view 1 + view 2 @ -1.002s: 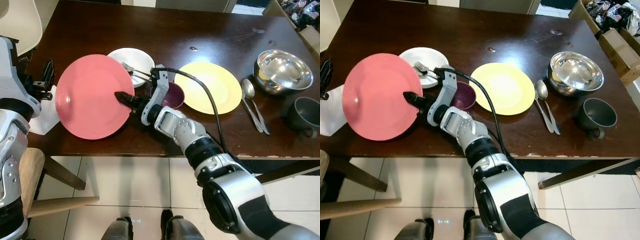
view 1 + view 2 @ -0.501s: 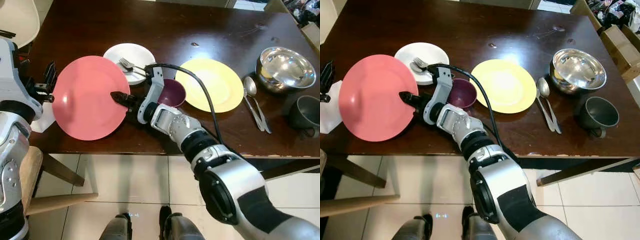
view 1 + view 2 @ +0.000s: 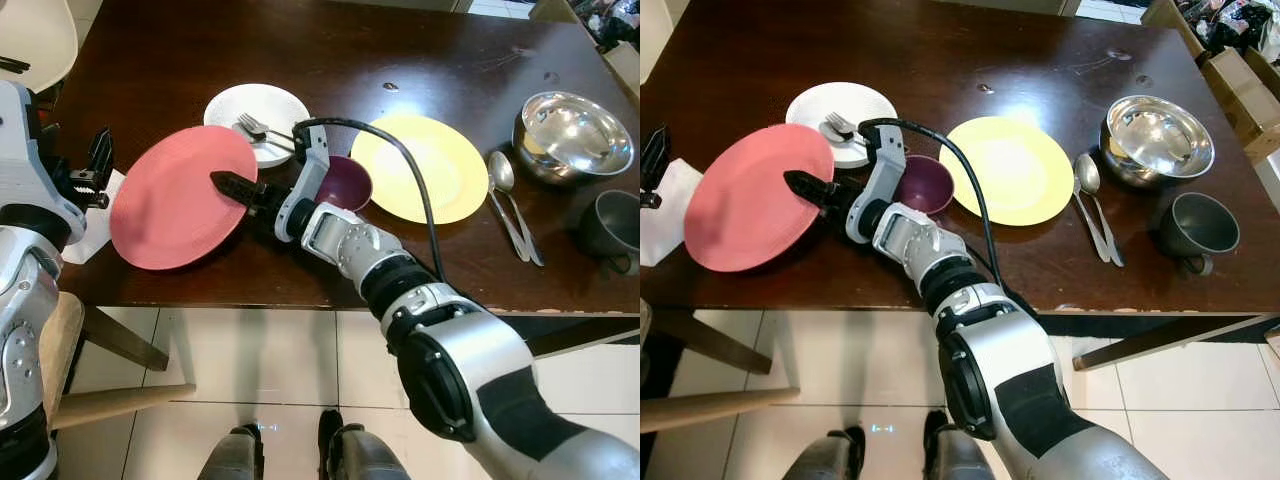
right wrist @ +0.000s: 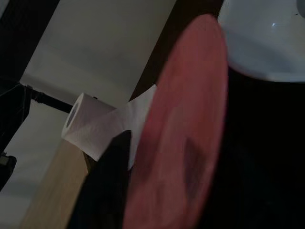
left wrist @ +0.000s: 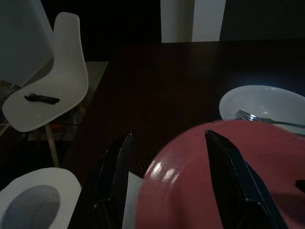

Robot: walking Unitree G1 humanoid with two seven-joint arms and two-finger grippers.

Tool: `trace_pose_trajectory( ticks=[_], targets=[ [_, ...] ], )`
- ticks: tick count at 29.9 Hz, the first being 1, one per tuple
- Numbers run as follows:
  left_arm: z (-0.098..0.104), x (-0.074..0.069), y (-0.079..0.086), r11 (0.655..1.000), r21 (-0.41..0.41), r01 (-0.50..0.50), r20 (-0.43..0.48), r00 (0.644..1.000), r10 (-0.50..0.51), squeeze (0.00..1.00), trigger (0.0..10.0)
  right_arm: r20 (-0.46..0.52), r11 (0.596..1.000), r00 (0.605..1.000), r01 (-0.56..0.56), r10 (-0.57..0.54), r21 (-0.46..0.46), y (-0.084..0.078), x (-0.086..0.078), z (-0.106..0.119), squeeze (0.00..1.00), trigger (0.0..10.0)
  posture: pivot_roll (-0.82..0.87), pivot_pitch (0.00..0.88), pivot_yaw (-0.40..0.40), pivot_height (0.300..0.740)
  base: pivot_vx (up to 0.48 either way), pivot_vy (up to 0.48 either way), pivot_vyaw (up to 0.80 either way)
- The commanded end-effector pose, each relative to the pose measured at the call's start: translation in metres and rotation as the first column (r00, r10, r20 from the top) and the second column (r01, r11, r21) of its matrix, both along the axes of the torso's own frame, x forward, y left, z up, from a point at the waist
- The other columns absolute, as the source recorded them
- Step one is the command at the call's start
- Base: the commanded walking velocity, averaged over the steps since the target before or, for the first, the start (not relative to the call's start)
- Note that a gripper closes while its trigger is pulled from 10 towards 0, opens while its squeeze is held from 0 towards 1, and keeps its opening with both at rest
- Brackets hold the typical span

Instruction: Setting the table

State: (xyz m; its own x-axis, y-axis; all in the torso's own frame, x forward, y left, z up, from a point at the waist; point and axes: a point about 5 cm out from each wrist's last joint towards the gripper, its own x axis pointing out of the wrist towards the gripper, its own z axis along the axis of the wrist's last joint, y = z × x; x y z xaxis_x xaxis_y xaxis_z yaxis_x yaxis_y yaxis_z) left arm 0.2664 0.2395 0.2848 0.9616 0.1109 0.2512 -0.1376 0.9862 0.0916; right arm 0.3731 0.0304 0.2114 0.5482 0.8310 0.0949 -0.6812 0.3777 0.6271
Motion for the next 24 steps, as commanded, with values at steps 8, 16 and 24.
trace_pose_trajectory(
  ticks=[8,16,24],
  targets=[
    [-0.002,0.005,-0.006,1.0,-0.014,0.018,0.0,1.0,-0.018,0.0,10.0,0.029,0.974,0.978,-0.203,0.207,-0.102,0.051,-0.032,-0.008,0.0,10.0,0.2,0.217,-0.028,0.74,0.0,0.0,0.0],
    [-0.003,0.009,-0.007,0.999,-0.03,0.024,0.009,1.0,-0.024,0.0,10.0,0.1,0.94,0.983,-0.113,0.152,-0.323,0.029,-0.023,-0.032,0.0,10.0,0.16,0.206,-0.03,0.74,0.0,0.0,0.0],
    [-0.006,0.016,-0.014,0.997,-0.05,0.056,0.013,0.998,-0.055,0.0,10.0,0.271,0.96,0.962,0.049,0.029,-0.277,-0.005,0.002,-0.002,0.0,10.0,0.13,0.181,-0.011,0.74,0.0,0.0,0.0]
  ],
)
